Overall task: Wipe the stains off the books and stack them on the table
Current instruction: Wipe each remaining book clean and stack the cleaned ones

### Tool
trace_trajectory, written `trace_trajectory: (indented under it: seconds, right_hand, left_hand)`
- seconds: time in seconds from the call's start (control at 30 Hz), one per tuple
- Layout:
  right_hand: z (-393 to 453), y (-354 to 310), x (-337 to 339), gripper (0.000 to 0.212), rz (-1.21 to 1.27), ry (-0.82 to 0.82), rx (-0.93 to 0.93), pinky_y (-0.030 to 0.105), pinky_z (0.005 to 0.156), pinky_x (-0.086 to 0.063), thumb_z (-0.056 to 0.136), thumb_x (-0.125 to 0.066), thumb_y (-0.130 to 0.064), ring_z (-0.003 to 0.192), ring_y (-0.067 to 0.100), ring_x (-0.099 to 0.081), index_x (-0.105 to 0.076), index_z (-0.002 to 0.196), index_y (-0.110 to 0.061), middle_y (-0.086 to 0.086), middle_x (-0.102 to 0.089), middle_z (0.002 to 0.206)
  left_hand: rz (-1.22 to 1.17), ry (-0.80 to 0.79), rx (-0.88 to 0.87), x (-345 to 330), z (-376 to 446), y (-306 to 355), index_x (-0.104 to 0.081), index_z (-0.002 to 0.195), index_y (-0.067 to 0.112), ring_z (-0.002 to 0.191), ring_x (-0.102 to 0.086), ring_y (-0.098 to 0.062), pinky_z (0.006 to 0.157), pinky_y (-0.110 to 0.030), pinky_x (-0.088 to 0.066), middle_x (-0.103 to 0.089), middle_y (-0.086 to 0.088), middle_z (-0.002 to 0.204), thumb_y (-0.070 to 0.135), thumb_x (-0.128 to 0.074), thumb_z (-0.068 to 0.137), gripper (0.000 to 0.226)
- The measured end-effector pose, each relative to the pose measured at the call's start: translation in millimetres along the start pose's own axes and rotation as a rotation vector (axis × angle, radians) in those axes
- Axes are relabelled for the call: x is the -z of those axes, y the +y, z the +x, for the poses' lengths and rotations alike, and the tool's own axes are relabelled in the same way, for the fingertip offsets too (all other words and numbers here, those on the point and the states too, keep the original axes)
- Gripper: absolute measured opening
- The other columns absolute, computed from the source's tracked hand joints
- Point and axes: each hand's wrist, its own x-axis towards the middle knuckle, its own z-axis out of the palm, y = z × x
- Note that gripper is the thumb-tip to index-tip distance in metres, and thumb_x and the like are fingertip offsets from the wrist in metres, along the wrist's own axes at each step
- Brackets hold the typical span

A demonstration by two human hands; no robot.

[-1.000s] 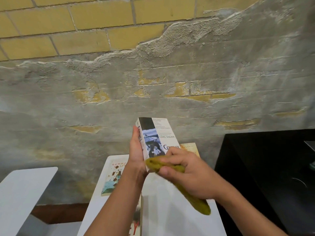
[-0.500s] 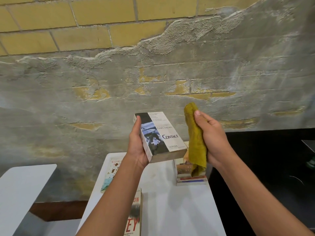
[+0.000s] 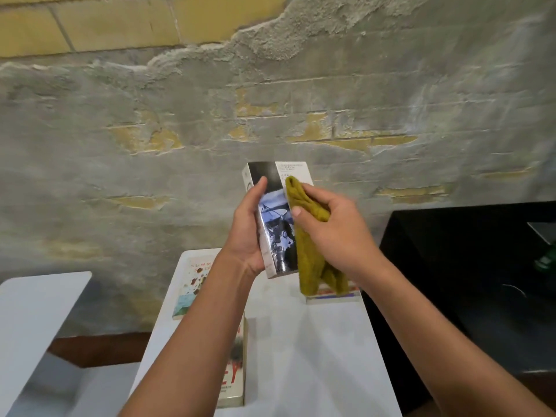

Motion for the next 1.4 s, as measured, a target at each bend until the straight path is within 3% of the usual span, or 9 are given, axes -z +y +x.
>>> trace_trajectory:
  seconds: [0.13,0.37,0.5,0.67,0.8,0.97,1.1,1.23,1.4]
  right_hand:
    - [-17,12,-7,0.053,-0.287,-0.082,0.114,0.012,0.090,-0.041,0.094,-0.067,-0.029,0.103,0.004,-0.050,-0.050,0.143,-0.040,-0.010,-0.041,0.105]
    - [-27,21,23,0.044,-0.439,-0.433,0.151,0.024,0.093,-0.043,0.092,-0.070,-0.024,0.099,0.005,-0.049,-0.063,0.126,-0.050,-0.017,-0.044,0.099]
    - [-20,23,42,0.042,-0.066,-0.140,0.009,0.033,0.094,-0.050,0.093,-0.068,-0.008,0.101,0.012,-0.063,-0.069,0.122,-0.039,-0.006,-0.065,0.107]
    - [-2,49,48,0.034,0.574,0.102,-0.438,0.046,0.094,-0.055,0.099,-0.059,-0.020,0.105,0.022,-0.070,-0.060,0.132,-0.025,0.000,-0.074,0.112]
    - [0,75,38,0.036,0.656,0.068,-0.557,0.052,0.093,-0.055,0.100,-0.058,-0.023,0.108,0.030,-0.068,-0.058,0.135,-0.022,0.009,-0.072,0.116]
    - [6,84,8,0.032,0.820,-0.038,-0.740,0.049,0.091,-0.055,0.101,-0.054,-0.024,0.109,0.031,-0.068,-0.061,0.133,-0.022,0.011,-0.071,0.119]
    - [0,84,-24,0.027,0.948,-0.069,-0.847,0.053,0.103,-0.046,0.101,-0.054,-0.022,0.117,0.035,-0.064,-0.065,0.124,-0.013,0.016,-0.072,0.117]
    - [-13,79,-60,0.028,0.959,-0.205,-0.805,0.053,0.094,-0.053,0.105,-0.046,-0.023,0.110,0.034,-0.068,-0.066,0.124,-0.022,0.015,-0.071,0.119]
    - [-19,67,-90,0.028,0.799,-0.179,-0.639,0.052,0.097,-0.053,0.106,-0.045,-0.030,0.107,0.029,-0.070,-0.066,0.123,-0.023,0.012,-0.073,0.113]
  left_hand:
    - [-0.002,0.032,0.020,3,5,-5,-0.064,0.133,0.006,0.113,-0.062,-0.034,0.106,-0.049,-0.044,-0.065,-0.019,0.125,0.058,-0.047,0.096,0.066]
    - [0.012,0.179,-0.062,19,7,-10,-0.069,0.125,0.004,0.107,-0.068,-0.039,0.101,-0.052,-0.050,-0.066,-0.024,0.127,0.056,-0.048,0.093,0.064]
    - [-0.074,0.242,-0.064,27,5,-10,-0.073,0.117,0.004,0.094,-0.073,-0.036,0.087,-0.051,-0.056,-0.072,-0.020,0.115,0.053,-0.045,0.097,0.060]
    - [-0.051,0.294,-0.025,39,3,-10,-0.075,0.113,0.009,0.086,-0.074,-0.031,0.080,-0.044,-0.060,-0.076,-0.015,0.106,0.057,-0.051,0.093,0.057]
    - [0.057,0.337,-0.001,47,-5,-5,-0.080,0.086,0.011,0.069,-0.075,-0.026,0.057,-0.034,-0.061,-0.077,-0.013,0.085,0.055,-0.052,0.096,0.052]
    - [0.040,0.441,0.067,77,-28,-10,-0.077,0.107,0.015,0.082,-0.075,-0.027,0.081,-0.039,-0.058,-0.077,-0.011,0.101,0.061,-0.061,0.088,0.052]
    - [-0.032,0.489,0.113,91,-47,-26,-0.076,0.107,0.019,0.073,-0.076,-0.023,0.068,-0.037,-0.063,-0.077,-0.006,0.091,0.059,-0.057,0.092,0.047]
    - [-0.059,0.541,0.178,105,-54,-44,-0.065,0.134,0.021,0.097,-0.072,-0.028,0.100,-0.048,-0.051,-0.070,-0.009,0.125,0.064,-0.069,0.080,0.069]
    - [0.174,0.616,0.164,97,-45,-48,-0.067,0.125,0.021,0.095,-0.074,-0.027,0.084,-0.044,-0.061,-0.074,-0.017,0.110,0.066,-0.036,0.099,0.061]
